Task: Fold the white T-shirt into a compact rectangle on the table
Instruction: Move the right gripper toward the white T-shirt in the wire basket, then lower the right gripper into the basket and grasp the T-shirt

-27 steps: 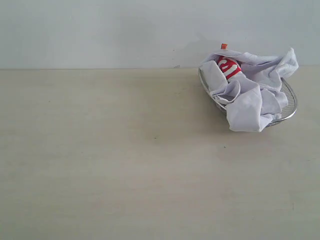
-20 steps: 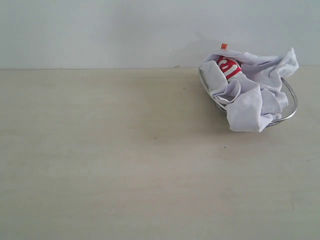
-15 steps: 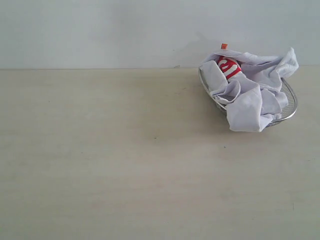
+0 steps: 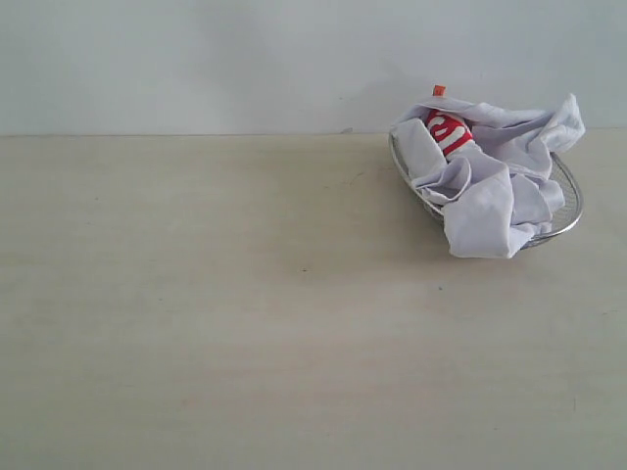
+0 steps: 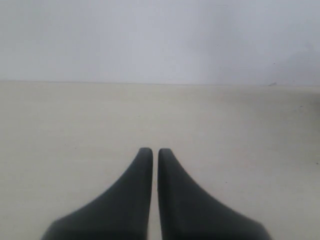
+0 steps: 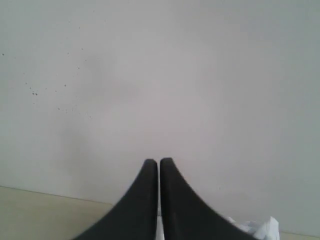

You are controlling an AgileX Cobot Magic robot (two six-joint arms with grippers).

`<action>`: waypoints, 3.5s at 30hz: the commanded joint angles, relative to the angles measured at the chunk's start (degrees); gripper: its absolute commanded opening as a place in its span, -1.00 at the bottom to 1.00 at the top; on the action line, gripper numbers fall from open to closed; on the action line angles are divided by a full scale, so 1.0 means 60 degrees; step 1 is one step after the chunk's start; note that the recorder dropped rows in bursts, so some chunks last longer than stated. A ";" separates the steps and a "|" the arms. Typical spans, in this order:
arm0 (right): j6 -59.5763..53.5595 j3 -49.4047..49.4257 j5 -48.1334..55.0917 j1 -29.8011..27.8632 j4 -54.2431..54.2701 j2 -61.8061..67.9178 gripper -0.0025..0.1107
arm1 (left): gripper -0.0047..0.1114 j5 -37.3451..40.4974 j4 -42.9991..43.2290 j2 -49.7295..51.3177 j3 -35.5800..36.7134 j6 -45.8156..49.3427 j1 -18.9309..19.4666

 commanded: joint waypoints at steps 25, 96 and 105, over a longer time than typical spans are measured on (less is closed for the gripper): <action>-0.2816 -1.4568 1.1790 -0.1879 0.2120 1.1566 -0.96 | -0.84 -0.0149 -0.0079 -0.0033 0.0004 -0.0013 0.0031; -0.1994 -1.4579 1.1790 -0.0967 0.1124 1.7458 -0.94 | -0.84 -0.1519 -0.0642 -0.0033 0.0004 -0.0014 0.0031; -0.2734 -1.4597 1.1790 -0.0984 0.1287 1.7265 -0.96 | -0.84 -0.3204 -0.0642 -0.0033 0.0004 -0.0014 0.0031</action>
